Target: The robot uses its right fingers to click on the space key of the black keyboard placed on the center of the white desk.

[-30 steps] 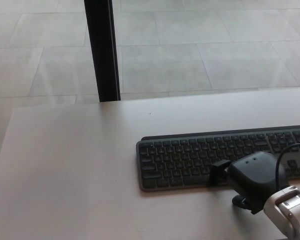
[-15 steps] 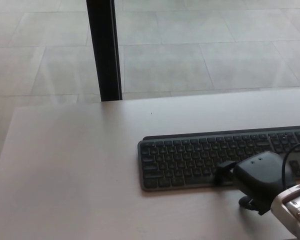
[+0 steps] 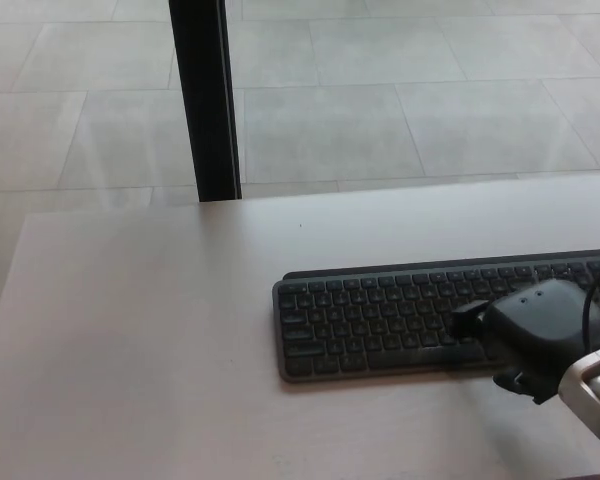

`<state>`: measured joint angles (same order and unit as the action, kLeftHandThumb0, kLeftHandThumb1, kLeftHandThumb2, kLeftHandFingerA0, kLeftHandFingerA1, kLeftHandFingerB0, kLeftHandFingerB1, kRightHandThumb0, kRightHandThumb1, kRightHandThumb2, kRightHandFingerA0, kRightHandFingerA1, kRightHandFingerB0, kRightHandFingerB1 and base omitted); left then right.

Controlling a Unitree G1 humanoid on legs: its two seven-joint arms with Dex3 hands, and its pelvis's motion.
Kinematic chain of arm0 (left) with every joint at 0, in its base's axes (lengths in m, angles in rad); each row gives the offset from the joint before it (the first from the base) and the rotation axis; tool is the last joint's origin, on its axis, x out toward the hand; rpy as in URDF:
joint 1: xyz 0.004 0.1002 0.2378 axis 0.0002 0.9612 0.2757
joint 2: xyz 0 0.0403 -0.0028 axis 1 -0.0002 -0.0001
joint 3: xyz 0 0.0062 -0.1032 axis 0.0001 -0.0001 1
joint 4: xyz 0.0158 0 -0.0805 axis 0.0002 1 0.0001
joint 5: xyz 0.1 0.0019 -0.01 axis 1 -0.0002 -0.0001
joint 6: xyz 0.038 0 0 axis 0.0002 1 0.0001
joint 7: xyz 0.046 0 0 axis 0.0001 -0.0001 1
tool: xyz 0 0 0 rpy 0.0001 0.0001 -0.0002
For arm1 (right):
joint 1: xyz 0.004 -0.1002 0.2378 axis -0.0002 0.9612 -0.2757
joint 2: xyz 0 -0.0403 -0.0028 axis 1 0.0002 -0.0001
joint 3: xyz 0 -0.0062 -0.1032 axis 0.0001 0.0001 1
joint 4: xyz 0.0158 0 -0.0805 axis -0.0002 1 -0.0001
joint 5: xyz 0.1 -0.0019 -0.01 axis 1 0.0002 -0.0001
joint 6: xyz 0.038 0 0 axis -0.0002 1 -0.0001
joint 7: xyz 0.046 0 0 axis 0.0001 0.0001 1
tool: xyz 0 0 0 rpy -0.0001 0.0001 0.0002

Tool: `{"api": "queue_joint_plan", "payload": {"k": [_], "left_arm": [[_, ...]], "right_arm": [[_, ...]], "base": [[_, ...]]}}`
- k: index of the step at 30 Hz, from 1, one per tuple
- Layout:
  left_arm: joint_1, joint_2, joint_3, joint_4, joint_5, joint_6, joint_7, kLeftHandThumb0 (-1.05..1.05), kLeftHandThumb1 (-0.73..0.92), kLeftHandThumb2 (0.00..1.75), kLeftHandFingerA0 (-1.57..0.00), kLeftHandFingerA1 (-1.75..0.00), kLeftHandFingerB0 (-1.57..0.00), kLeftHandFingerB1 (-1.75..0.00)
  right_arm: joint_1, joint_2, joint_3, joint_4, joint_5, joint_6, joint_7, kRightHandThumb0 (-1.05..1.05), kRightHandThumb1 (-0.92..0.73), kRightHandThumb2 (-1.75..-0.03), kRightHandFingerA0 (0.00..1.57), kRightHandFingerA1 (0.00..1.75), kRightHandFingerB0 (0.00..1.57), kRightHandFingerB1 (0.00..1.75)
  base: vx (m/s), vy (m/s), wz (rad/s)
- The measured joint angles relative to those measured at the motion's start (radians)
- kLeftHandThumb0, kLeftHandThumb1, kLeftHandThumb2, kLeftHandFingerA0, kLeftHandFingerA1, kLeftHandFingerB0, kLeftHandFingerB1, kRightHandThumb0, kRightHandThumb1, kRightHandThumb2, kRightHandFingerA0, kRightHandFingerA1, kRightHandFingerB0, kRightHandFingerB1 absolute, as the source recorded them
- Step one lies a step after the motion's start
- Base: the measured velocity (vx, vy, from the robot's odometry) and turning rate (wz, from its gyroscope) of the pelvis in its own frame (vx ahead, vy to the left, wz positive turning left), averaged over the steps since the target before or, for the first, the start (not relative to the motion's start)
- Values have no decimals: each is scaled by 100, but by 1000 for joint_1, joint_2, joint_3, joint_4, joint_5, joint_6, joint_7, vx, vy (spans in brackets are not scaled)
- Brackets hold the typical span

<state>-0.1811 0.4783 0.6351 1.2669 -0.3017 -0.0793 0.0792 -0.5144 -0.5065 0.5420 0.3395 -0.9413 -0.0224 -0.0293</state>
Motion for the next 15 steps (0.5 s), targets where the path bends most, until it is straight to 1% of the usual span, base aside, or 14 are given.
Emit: {"api": "queue_joint_plan", "payload": {"k": [4, 5, 6, 10, 11, 12, 13, 14, 15], "left_arm": [[2, 0, -4, 0, 2, 0, 1, -49, 68, 61, -72, -64, -55, -53], [2, 0, -4, 0, 3, 0, 1, -50, 69, 61, -70, -65, -54, -53], [1, -1, -4, 0, 3, 0, 1, -50, 69, 61, -73, -64, -55, -53], [1, -1, -5, 1, 3, 0, 1, -51, 68, 61, -73, -66, -56, -54], [2, -1, -5, 1, 3, 0, 1, -50, 69, 61, -72, -66, -56, -54], [2, -1, -5, 1, 3, 0, 1, -49, 69, 61, -72, -65, -57, -54], [2, -1, -5, 1, 4, 0, 1, -49, 69, 61, -72, -65, -57, -54], [2, -1, -5, 1, 3, 0, 1, -50, 68, 61, -72, -66, -56, -54], [2, -1, -5, 1, 3, 0, 1, -50, 69, 61, -72, -67, -55, -54]], "right_arm": [[-38, 14, -88, -40, 53, 4, 41, -33, -56, -57, 91, 136, 65, 44], [-49, 18, -114, -51, 68, 5, 53, -34, -55, -56, 90, 145, 66, 44], [-58, 20, -136, -62, 82, 7, 63, -30, -57, -57, 87, 148, 64, 43], [-89, 17, -230, -80, 132, 10, 92, -26, -55, -60, 85, 150, 63, 44], [-96, 11, -263, -80, 151, 10, 99, -26, -56, -57, 89, 138, 66, 43], [-99, 6, -285, -80, 163, 11, 103, -26, -56, -58, 84, 136, 63, 42], [-104, -3, -316, -74, 177, 10, 109, -26, -56, -58, 84, 136, 63, 42], [-108, -12, -343, -68, 191, 10, 113, -28, -55, -57, 83, 130, 63, 41], [-112, -22, -373, -61, 205, 11, 117, -35, -55, -58, 89, 122, 66, 41]], "base": [[0, 0, 0], [0, 0, 0], [0, 0, 0], [0, 0, 0], [0, 0, 0], [0, 0, 0], [0, 0, 0], [0, 0, 0], [0, 0, 0]]}}
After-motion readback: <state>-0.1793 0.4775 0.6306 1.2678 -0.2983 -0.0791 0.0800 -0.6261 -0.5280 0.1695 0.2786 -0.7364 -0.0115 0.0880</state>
